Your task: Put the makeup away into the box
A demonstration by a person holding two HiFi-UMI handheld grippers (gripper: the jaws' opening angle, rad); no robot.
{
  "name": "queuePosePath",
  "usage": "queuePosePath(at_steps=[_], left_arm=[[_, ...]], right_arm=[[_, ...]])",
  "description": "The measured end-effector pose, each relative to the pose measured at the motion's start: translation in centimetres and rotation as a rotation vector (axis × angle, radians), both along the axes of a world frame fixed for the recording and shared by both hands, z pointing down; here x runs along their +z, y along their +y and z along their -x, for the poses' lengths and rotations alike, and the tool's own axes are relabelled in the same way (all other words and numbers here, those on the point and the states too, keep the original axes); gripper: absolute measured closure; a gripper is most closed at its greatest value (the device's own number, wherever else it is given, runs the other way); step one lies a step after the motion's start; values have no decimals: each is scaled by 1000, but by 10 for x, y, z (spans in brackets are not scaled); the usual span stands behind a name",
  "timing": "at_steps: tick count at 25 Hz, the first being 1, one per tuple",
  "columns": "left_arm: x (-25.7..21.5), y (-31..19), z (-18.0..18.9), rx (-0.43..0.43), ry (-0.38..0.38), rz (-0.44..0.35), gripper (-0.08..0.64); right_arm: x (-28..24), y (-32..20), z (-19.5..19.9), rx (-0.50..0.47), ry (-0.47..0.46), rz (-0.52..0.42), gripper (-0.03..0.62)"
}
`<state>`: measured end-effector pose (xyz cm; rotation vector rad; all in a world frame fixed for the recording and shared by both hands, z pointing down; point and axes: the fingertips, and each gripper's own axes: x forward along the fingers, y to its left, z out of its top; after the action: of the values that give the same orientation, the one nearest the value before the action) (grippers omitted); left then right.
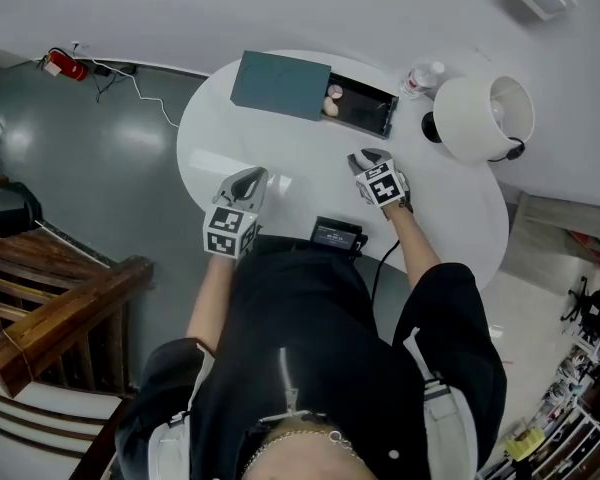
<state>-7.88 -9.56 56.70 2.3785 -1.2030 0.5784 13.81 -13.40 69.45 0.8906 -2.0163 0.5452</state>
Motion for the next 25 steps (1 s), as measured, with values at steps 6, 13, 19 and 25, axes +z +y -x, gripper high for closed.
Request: queuePosePath(at_steps=[6, 13, 19, 25], left_arm=[[1, 3, 7, -8, -12, 6, 546], [1, 3, 16, -24, -13, 12, 546], [3, 1, 16, -26, -10, 12, 546], [4, 2, 16, -30, -10, 13, 546]], right_arm=[[22, 16, -4, 9, 44, 72, 457], [26, 18, -1, 9, 57, 93, 470], [36, 21, 0, -27, 77, 106, 499], [32, 24, 1, -13, 75, 130, 506]])
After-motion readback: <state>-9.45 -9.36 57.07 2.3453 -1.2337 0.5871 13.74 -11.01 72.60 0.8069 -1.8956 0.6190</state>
